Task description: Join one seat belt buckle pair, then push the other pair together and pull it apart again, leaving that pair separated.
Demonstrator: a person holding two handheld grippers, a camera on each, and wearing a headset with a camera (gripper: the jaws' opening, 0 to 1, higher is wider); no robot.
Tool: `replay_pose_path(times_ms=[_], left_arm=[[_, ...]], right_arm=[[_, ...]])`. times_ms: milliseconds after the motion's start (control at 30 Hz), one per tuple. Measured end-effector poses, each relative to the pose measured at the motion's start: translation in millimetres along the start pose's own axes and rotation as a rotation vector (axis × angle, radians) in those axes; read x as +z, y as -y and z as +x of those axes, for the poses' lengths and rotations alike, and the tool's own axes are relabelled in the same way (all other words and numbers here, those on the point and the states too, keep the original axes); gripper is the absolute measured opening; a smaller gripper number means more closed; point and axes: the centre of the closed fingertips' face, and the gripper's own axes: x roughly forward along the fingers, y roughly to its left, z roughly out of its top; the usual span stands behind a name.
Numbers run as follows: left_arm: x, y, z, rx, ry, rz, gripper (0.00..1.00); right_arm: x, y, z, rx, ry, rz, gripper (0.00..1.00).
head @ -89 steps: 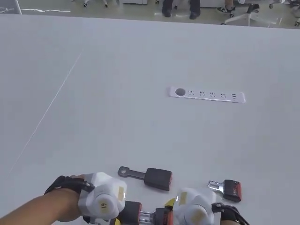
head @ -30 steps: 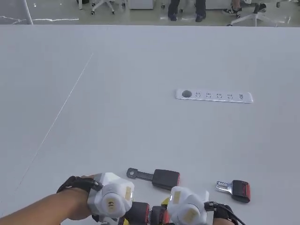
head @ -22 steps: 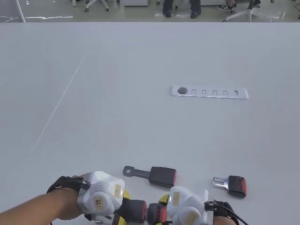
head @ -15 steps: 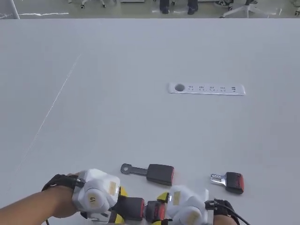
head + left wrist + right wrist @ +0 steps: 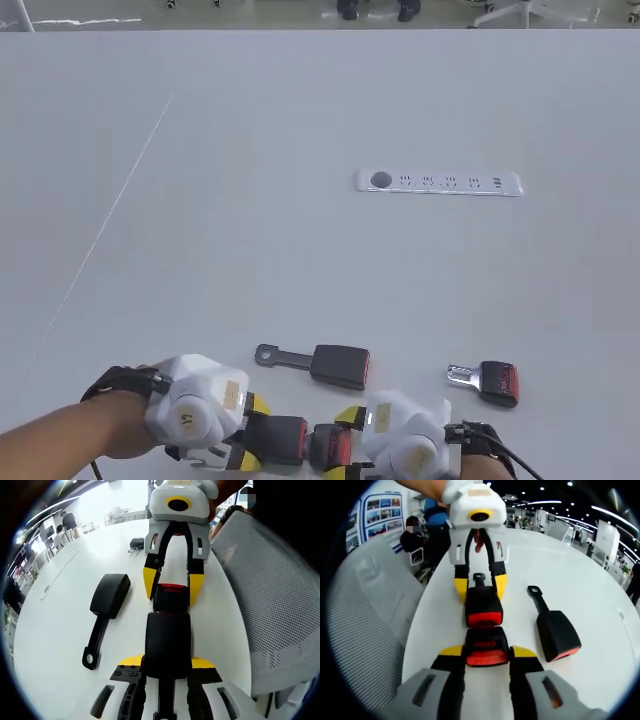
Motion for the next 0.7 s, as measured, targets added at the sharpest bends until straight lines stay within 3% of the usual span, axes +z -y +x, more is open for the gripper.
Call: replay_pose_path(times_ms=[333, 433, 700], left_arm=[[3.1, 1.1, -0.2, -0.003, -0.011, 0.004, 0.32], [5.9, 2.2, -0.1, -0.005, -0.032, 0.018, 0.32], [5.5, 2.8, 0.5, 0.001, -0.075, 0.036, 0.33]], right_arm=[[0.6, -0.7, 0.1, -0.002, 0.009, 0.009, 0.35], [-0.8, -2.0, 1.2, -0.008, -0.063, -0.063, 0.35], [-2.4, -2.5, 1.0, -0.017, -0.063, -0.039, 0.36]])
